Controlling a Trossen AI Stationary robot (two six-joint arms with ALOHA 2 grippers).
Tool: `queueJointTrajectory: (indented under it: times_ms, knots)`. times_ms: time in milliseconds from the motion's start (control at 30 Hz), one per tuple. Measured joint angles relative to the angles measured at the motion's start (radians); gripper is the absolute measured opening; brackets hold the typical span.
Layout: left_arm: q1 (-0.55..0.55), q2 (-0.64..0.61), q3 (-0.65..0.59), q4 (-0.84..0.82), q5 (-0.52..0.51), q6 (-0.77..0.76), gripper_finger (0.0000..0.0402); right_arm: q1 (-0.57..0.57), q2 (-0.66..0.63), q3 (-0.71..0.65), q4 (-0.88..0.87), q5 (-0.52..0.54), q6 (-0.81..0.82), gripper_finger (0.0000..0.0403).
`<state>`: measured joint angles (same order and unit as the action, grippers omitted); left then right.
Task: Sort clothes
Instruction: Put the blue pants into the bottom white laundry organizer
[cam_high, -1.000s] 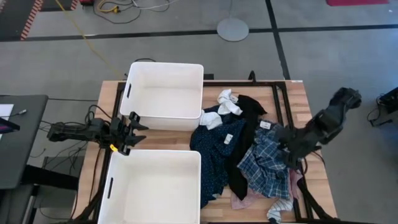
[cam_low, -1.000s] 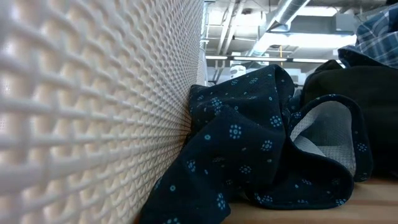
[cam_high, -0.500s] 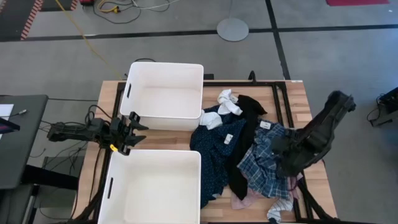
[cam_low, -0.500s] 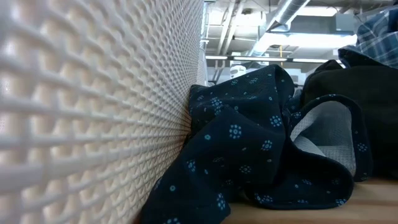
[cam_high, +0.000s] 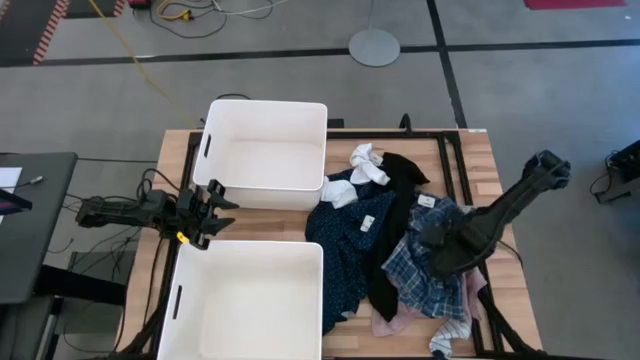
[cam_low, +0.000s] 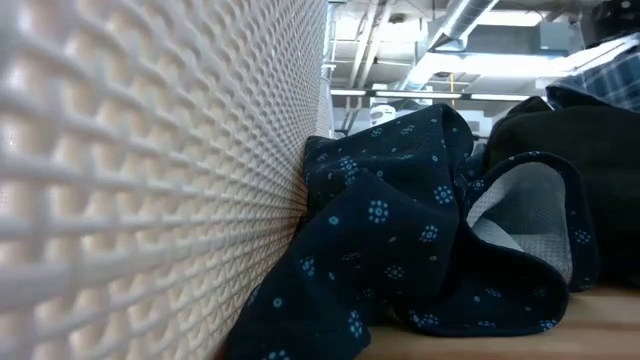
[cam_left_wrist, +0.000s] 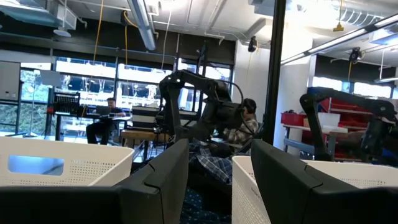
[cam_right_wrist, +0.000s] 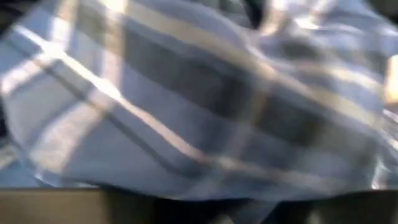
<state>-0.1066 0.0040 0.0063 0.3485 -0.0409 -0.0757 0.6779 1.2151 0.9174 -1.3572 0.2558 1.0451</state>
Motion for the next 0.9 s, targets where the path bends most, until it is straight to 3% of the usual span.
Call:
queueJointTrajectory:
  times_ms: [133, 200, 367, 600, 733, 900]
  knots:
    - [0.0, 0.0, 0.0, 0.0, 0.0, 0.0, 0.0169, -0.032, 0.0, -0.016, 0.09, 0.002, -0.103, 0.0061]
    - [0.0, 0.0, 0.0, 0.0, 0.0, 0.0, 0.0169, -0.047, 0.0, -0.016, 0.116, 0.009, -0.15, 0.0019]
    - [0.0, 0.0, 0.0, 0.0, 0.0, 0.0, 0.0169, -0.074, 0.001, 0.034, 0.121, 0.095, -0.199, 0.0006]
    - [0.0, 0.0, 0.0, 0.0, 0.0, 0.0, 0.0169, -0.08, 0.001, 0.266, 0.154, 0.436, -0.429, 0.0002]
    - [0.0, 0.0, 0.0, 0.0, 0.0, 0.0, 0.0169, -0.095, 0.0, 0.38, 0.405, 0.567, -0.786, 0.0001]
    - [0.0, 0.0, 0.0, 0.0, 0.0, 0.0, 0.0169, -0.141, 0.0, 0.421, 0.899, 0.488, -1.348, 0.0001]
